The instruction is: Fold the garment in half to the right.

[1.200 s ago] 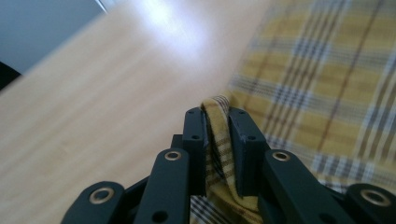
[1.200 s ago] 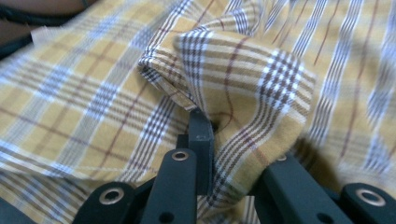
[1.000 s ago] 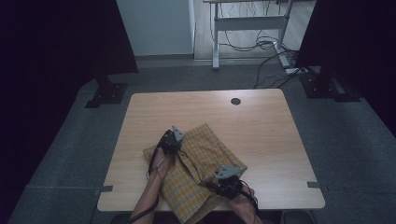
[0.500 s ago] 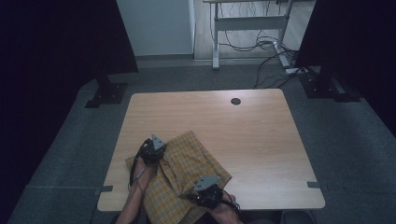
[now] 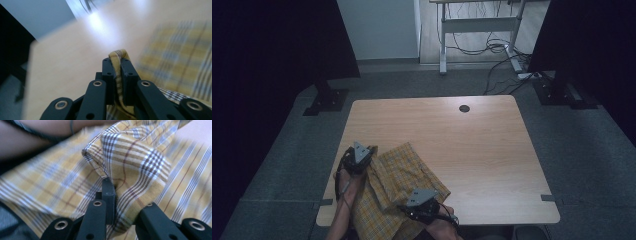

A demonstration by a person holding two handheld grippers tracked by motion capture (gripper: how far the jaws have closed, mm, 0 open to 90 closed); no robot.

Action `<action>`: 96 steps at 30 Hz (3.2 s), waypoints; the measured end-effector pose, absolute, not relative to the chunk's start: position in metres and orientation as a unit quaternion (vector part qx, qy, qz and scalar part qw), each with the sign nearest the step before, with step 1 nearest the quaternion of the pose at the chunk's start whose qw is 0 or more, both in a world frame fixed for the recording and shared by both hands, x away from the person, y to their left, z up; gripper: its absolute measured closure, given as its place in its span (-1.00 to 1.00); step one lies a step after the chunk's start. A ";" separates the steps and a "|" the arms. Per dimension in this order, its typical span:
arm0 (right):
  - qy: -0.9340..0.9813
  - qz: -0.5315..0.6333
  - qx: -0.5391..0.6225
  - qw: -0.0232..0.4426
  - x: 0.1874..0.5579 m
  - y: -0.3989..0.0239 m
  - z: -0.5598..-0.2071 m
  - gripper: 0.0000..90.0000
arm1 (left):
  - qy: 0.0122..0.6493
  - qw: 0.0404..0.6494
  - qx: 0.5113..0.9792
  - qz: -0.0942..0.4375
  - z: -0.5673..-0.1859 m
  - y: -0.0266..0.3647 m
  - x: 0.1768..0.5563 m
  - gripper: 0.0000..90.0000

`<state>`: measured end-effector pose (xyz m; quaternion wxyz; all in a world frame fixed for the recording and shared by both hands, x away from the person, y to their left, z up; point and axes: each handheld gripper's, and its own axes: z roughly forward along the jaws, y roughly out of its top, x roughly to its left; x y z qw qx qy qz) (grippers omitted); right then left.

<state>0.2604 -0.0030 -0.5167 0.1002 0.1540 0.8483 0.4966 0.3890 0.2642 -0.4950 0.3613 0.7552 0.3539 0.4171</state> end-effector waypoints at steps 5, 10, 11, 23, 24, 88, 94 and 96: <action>0.823 0.539 0.141 0.113 0.260 -0.010 -0.468 0.84 | 0.335 0.393 0.718 0.466 -0.436 0.265 0.379 0.86; 0.804 0.557 0.156 0.139 0.265 -0.038 -0.444 0.83 | 0.317 0.422 0.702 0.478 -0.397 0.246 0.384 0.85; 0.801 0.559 0.163 0.139 0.267 -0.045 -0.444 0.83 | 0.309 0.419 0.709 0.475 -0.396 0.230 0.393 0.85; 0.818 0.497 0.269 0.109 0.298 -0.101 -0.531 0.83 | 0.325 0.364 0.795 0.361 -0.497 0.157 0.461 0.83; 0.818 0.497 0.269 0.109 0.298 -0.101 -0.531 0.83 | 0.325 0.364 0.795 0.361 -0.497 0.157 0.461 0.83; 0.802 0.492 0.298 0.162 0.288 -0.133 -0.507 -0.25 | 0.352 0.368 0.840 0.186 -0.550 0.198 0.354 -0.24; 0.814 0.485 0.267 0.178 0.306 -0.085 -0.493 -0.68 | 0.353 0.373 0.837 0.191 -0.551 0.198 0.353 -0.26; 0.824 0.472 0.261 0.171 0.311 -0.070 -0.498 -0.75 | 0.353 0.373 0.836 0.193 -0.551 0.198 0.352 -0.26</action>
